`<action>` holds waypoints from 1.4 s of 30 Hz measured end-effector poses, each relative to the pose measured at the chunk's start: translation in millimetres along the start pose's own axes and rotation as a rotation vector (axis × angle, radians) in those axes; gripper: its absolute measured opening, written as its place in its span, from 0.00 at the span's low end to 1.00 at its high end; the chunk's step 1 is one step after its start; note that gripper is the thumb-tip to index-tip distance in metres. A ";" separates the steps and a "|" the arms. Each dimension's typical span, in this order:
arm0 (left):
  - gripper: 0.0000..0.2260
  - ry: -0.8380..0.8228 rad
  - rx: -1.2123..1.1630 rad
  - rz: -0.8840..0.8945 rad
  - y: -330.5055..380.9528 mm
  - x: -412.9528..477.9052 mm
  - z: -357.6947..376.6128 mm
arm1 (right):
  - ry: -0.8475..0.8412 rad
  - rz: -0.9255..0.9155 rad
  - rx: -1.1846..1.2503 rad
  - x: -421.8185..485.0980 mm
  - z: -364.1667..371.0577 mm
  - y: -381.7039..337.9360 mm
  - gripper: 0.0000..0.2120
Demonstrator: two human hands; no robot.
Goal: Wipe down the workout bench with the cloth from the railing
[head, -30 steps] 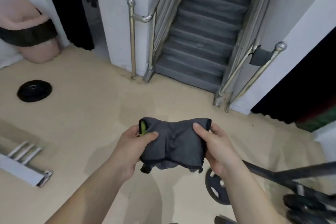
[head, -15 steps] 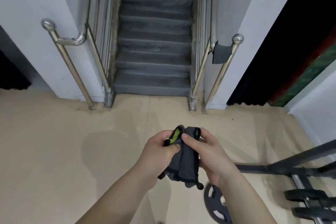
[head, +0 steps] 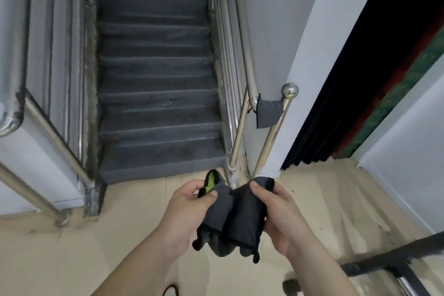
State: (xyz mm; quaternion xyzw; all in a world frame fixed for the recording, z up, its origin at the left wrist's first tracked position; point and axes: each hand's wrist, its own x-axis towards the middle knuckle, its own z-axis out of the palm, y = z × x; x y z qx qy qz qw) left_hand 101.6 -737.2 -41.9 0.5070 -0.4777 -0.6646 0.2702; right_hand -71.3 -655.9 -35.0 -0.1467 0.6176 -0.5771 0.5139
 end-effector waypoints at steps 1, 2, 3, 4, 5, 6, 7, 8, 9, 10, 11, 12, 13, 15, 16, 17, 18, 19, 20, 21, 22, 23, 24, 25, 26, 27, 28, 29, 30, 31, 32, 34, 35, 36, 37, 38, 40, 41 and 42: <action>0.05 -0.013 0.009 0.003 11.0 30.3 -0.9 | 0.035 -0.011 0.016 21.6 4.9 -10.4 0.11; 0.05 -0.025 0.016 -0.002 22.0 60.9 -0.8 | 0.073 -0.020 0.033 42.9 9.2 -21.3 0.10; 0.05 -0.044 0.029 -0.002 32.3 90.0 0.7 | 0.110 -0.028 0.048 62.8 12.7 -32.4 0.10; 0.05 -0.072 0.049 0.001 42.0 117.8 3.4 | 0.149 -0.037 0.060 81.5 15.3 -42.4 0.10; 0.05 -0.103 0.076 0.007 52.7 144.7 7.4 | 0.189 -0.049 0.068 99.4 16.5 -52.6 0.09; 0.04 -0.124 0.100 0.011 63.1 170.2 12.8 | 0.233 -0.059 0.073 116.5 15.3 -62.2 0.09; 0.04 -0.140 0.128 0.016 74.3 193.6 19.8 | 0.277 -0.065 0.077 131.6 12.5 -71.2 0.09; 0.04 -0.161 0.162 0.029 85.9 215.5 28.5 | 0.320 -0.066 0.080 146.0 8.2 -79.9 0.09; 0.05 -0.189 0.209 0.049 97.3 235.8 38.6 | 0.357 -0.063 0.085 159.6 3.1 -88.4 0.09; 0.05 -0.220 0.270 0.073 107.4 255.6 50.5 | 0.397 -0.054 0.094 173.4 -2.9 -96.3 0.09; 0.04 -0.247 0.354 0.117 115.5 276.5 63.8 | 0.434 -0.046 0.106 188.5 -9.9 -104.1 0.08; 0.03 -0.268 0.461 0.186 122.0 298.4 77.1 | 0.467 -0.046 0.117 204.6 -17.3 -111.2 0.08; 0.03 -0.284 0.582 0.275 128.7 320.2 90.9 | 0.494 -0.053 0.134 221.3 -23.9 -119.1 0.08; 0.06 -0.300 0.793 0.440 140.7 362.2 119.5 | 0.532 -0.078 0.172 258.2 -38.7 -133.5 0.08; 0.09 -0.296 0.867 0.500 145.9 384.4 134.3 | 0.542 -0.083 0.180 278.9 -47.8 -138.7 0.08; 0.11 -0.288 0.920 0.545 152.7 405.9 149.6 | 0.549 -0.084 0.187 299.5 -56.5 -143.5 0.08; 0.11 -0.280 0.950 0.566 159.1 427.4 164.4 | 0.545 -0.085 0.199 321.1 -65.6 -148.1 0.08; 0.11 -0.277 0.953 0.572 165.0 448.2 178.7 | 0.530 -0.082 0.217 344.0 -74.8 -153.8 0.08; 0.10 -0.286 0.945 0.557 170.2 468.6 192.4 | 0.508 -0.073 0.242 366.9 -83.9 -159.3 0.09; 0.11 -0.304 0.933 0.535 176.8 487.8 205.4 | 0.490 -0.057 0.276 387.8 -90.8 -164.5 0.10; 0.10 -0.322 0.916 0.510 183.7 506.8 217.4 | 0.478 -0.038 0.310 407.8 -97.2 -168.3 0.10; 0.10 -0.337 0.894 0.487 190.0 524.5 227.9 | 0.472 -0.019 0.340 425.1 -101.9 -172.2 0.11; 0.09 -0.349 0.874 0.467 195.6 541.6 237.2 | 0.465 0.001 0.376 441.5 -106.1 -175.3 0.11; 0.07 -0.359 0.859 0.452 200.9 557.8 245.4 | 0.464 0.020 0.406 455.9 -108.9 -178.7 0.12; 0.06 -0.372 0.847 0.435 206.4 572.7 253.2 | 0.462 0.037 0.431 469.3 -111.3 -180.8 0.12; 0.06 -0.389 0.836 0.417 212.4 587.0 260.4 | 0.468 0.055 0.444 482.2 -113.2 -181.6 0.12; 0.06 -0.400 0.825 0.407 218.2 601.6 266.4 | 0.476 0.065 0.456 494.2 -114.1 -181.8 0.12; 0.08 -0.408 0.820 0.402 223.2 616.6 272.0 | 0.481 0.072 0.470 503.9 -113.5 -183.4 0.12; 0.10 -0.415 0.826 0.398 228.2 630.4 276.9 | 0.494 0.076 0.483 513.7 -113.7 -183.8 0.12; 0.12 -0.425 0.837 0.401 232.3 644.2 281.6 | 0.515 0.081 0.502 522.6 -113.5 -184.7 0.12; 0.12 -0.445 0.848 0.406 236.4 656.8 286.1 | 0.543 0.076 0.520 531.3 -113.5 -184.3 0.12; 0.12 -0.499 0.862 0.403 240.4 677.6 292.7 | 0.622 0.074 0.547 545.6 -112.9 -180.9 0.12; 0.13 -0.530 0.875 0.401 241.3 686.7 295.5 | 0.661 0.078 0.544 550.9 -111.8 -180.3 0.12; 0.15 -0.559 0.906 0.399 240.6 692.1 296.9 | 0.689 0.098 0.512 554.8 -111.7 -176.2 0.12; 0.18 -0.577 0.954 0.404 239.2 699.9 298.6 | 0.706 0.141 0.459 557.9 -109.9 -174.3 0.13; 0.21 -0.603 1.017 0.414 239.5 707.9 300.1 | 0.719 0.184 0.399 562.8 -106.6 -171.7 0.14; 0.23 -0.659 1.113 0.423 238.5 717.6 298.5 | 0.743 0.295 0.299 570.1 -98.0 -165.7 0.20; 0.22 -0.677 1.124 0.442 239.9 722.2 299.1 | 0.763 0.326 0.243 572.2 -93.4 -167.9 0.22; 0.19 -0.698 1.146 0.453 240.8 724.1 301.4 | 0.794 0.318 0.217 573.3 -92.5 -168.4 0.21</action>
